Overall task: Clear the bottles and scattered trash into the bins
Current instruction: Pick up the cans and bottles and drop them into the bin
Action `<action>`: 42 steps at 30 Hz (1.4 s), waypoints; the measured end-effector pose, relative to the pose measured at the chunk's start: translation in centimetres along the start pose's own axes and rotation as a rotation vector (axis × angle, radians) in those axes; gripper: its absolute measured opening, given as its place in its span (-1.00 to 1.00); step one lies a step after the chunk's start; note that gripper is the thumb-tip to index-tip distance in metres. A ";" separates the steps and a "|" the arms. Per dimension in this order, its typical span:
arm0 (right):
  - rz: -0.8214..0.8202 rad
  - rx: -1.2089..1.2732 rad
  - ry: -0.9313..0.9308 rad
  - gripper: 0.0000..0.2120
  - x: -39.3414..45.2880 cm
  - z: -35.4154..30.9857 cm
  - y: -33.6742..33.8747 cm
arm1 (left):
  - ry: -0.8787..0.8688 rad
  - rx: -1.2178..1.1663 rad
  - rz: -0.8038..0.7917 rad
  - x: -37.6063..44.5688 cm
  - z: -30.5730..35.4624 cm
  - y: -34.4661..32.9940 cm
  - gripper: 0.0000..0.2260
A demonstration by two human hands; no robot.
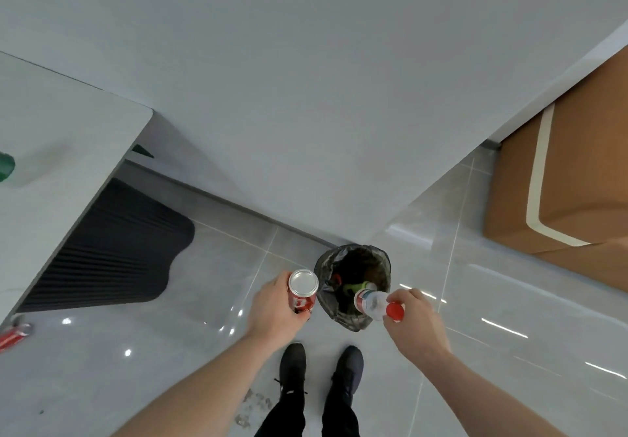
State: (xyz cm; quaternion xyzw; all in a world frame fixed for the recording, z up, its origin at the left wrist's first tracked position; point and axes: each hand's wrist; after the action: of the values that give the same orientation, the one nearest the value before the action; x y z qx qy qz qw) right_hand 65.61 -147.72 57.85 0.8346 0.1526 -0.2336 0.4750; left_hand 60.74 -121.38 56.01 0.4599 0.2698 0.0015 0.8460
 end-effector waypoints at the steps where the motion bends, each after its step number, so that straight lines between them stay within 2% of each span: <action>1: -0.007 0.001 -0.005 -0.75 1.3 0.6 -1.1 | 0.006 0.003 -0.005 1.0 -0.5 -1.1 -0.48; 9: -0.049 0.026 -0.034 -0.71 10.7 5.3 -11.6 | 0.032 0.033 -0.024 7.6 -5.9 -10.8 -0.45; 17: -0.147 0.001 -0.088 -0.72 14.1 9.0 -19.1 | 0.000 0.076 -0.038 10.6 -9.1 -17.8 -0.49; 20: -0.189 -0.027 -0.087 -0.72 14.2 9.6 -19.6 | -0.022 0.077 -0.037 11.4 -8.0 -18.8 -0.52; 25: -0.268 -0.015 -0.117 -0.61 14.3 11.0 -18.2 | -0.037 0.054 -0.046 12.9 -5.0 -19.2 -0.52; 32: -0.195 -0.014 -0.130 -0.74 16.1 13.3 -15.3 | -0.124 0.084 -0.052 15.1 -1.9 -20.5 -0.47; 39: -0.198 -0.022 -0.119 -0.71 17.0 15.7 -15.0 | -0.150 0.158 -0.124 17.0 -0.3 -24.1 -0.42; 42: -0.198 -0.027 -0.124 -0.70 17.3 16.1 -15.3 | -0.137 0.153 -0.129 17.5 0.3 -25.8 -0.54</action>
State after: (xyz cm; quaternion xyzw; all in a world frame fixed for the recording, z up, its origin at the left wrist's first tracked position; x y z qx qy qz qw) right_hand 69.03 -153.41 30.47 0.7928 0.2076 -0.3284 0.4695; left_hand 69.47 -132.08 28.06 0.5037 0.2398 -0.1049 0.8233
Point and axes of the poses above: each hand's wrist, its own x-axis towards the middle knuckle, its own y-axis out of the back of the hand, z = x × y, and after that the axes turned 7 degrees about x, right-handed
